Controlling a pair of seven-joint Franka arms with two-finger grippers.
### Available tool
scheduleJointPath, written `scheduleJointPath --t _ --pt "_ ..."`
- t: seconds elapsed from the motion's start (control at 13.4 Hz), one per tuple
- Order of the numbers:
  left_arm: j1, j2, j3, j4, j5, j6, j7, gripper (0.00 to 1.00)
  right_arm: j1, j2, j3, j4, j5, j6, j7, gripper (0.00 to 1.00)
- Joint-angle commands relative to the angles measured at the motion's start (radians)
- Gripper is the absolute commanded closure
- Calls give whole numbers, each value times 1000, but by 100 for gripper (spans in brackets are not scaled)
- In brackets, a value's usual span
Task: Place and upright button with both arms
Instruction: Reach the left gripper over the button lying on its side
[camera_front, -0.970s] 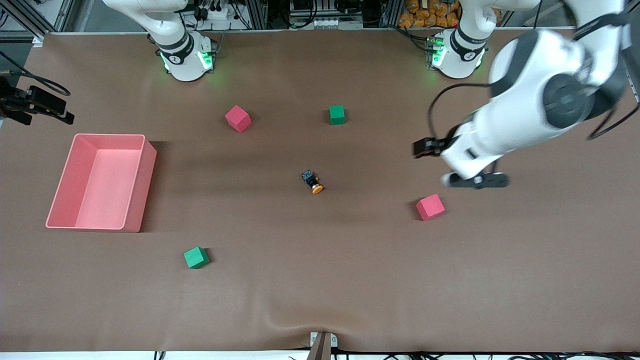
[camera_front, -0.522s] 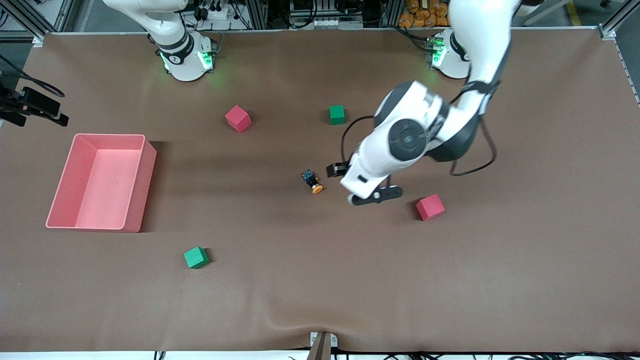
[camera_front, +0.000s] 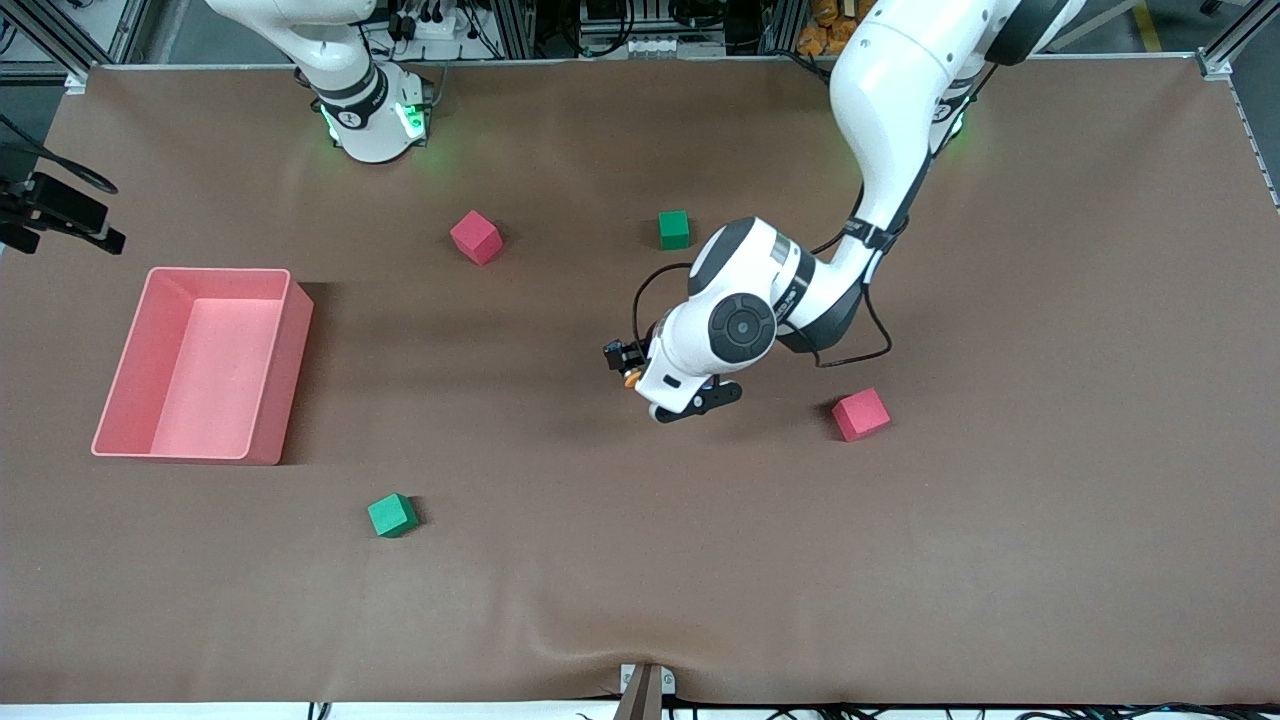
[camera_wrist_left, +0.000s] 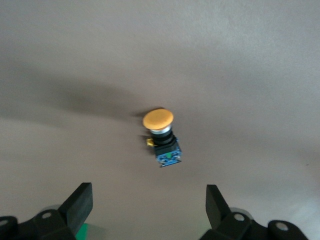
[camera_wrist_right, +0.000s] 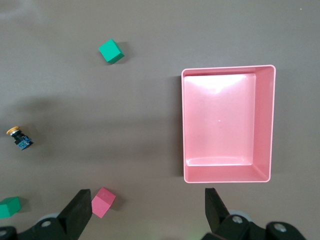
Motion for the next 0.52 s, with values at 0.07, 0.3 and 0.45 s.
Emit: scheduleJointPath --t 0.07,0.3,0.45 --pt "-8 87 0 47 -76 40 30 0 -24 15 14 16 5 -12 4 0" --pt "-18 118 -13 48 -157 88 24 0 -22 14 15 18 5 -19 4 0" --pt "-19 135 -11 48 -179 88 22 0 -22 15 14 11 5 -19 4 0"
